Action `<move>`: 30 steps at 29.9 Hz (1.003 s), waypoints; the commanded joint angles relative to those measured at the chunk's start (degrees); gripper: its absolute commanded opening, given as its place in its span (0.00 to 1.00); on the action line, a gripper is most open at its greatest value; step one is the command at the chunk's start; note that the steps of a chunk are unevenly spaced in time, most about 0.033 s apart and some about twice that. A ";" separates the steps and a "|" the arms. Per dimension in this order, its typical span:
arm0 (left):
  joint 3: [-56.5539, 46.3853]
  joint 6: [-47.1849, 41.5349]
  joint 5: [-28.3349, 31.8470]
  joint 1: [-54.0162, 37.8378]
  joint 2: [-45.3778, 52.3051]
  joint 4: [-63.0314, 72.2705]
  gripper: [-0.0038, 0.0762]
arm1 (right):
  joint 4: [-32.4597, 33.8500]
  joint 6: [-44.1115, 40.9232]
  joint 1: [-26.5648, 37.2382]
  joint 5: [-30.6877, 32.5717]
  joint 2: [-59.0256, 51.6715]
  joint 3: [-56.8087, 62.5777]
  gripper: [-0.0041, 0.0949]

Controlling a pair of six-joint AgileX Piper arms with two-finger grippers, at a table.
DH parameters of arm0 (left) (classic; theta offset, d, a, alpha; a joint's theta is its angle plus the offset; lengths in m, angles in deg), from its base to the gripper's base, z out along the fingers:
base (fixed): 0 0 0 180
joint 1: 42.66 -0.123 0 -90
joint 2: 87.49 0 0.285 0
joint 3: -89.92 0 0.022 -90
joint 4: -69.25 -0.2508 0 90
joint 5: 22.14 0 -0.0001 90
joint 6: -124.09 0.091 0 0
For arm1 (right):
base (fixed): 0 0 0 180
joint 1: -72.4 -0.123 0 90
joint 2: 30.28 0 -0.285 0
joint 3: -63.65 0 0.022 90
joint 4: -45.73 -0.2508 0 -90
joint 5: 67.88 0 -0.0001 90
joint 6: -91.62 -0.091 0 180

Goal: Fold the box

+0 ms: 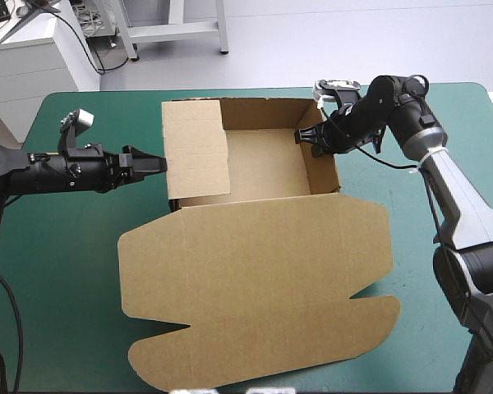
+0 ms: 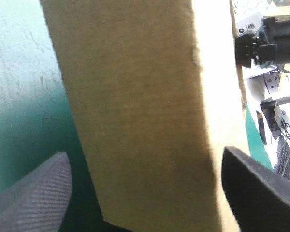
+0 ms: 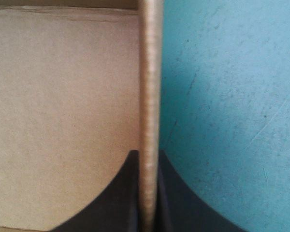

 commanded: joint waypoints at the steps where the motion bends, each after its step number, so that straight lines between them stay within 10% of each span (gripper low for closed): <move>1: 1.81 0.25 -2.66 0.09 1.82 4.65 0.80 | -1.88 -0.65 -1.75 -3.02 -2.74 -1.62 0.03; 30: 1.81 -15.68 -4.47 0.20 1.82 -20.12 0.68 | 18.61 -17.43 -22.89 -10.63 -2.74 -4.07 0.05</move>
